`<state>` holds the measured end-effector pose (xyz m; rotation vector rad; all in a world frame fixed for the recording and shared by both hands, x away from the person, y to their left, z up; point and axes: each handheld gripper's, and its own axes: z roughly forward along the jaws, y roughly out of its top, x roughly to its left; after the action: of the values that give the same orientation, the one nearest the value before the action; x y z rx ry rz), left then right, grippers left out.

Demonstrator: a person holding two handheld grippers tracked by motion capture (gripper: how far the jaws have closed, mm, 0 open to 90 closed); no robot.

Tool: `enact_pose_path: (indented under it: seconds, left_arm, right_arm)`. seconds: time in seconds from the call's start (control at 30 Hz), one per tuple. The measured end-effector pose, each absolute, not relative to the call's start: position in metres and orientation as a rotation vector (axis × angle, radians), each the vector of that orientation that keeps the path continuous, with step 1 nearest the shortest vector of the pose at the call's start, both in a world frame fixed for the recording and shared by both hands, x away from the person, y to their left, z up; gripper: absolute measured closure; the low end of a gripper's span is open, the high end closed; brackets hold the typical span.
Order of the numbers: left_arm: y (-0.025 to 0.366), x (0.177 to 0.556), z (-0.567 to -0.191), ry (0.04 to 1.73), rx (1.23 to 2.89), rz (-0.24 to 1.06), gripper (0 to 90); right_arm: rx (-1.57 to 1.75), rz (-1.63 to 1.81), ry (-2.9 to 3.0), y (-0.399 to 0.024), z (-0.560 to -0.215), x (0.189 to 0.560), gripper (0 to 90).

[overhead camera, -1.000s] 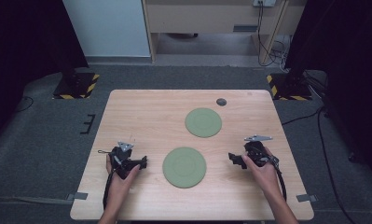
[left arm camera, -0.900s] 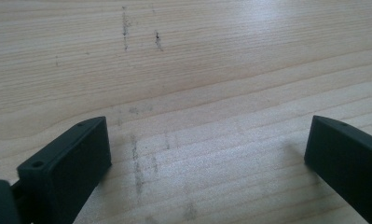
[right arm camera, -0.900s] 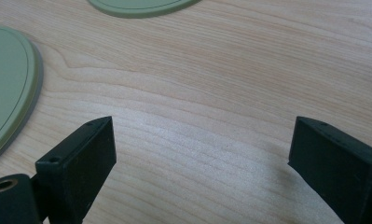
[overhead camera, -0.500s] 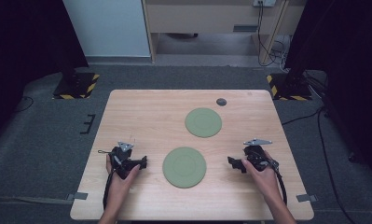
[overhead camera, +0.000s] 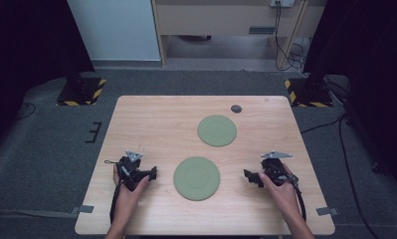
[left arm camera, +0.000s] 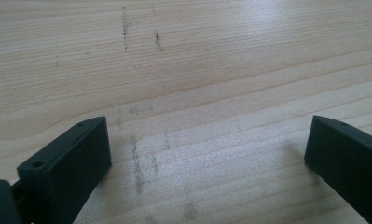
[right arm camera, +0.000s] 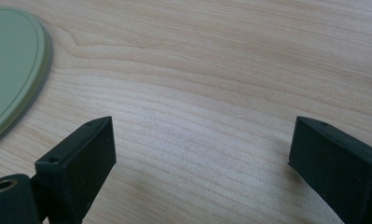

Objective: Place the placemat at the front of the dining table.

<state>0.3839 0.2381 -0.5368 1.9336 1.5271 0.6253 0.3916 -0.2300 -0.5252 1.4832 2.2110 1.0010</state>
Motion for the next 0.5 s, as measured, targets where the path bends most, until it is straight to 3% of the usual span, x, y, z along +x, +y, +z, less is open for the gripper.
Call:
enact_pose_path:
  seconds: [0.5]
  left_arm:
    - [0.2381,0.3839,-0.5368,1.527,1.934,0.625,0.0]
  right_arm:
    - [1.465,0.959,2.157,-0.2226,-0.5341,0.3884,7.4]
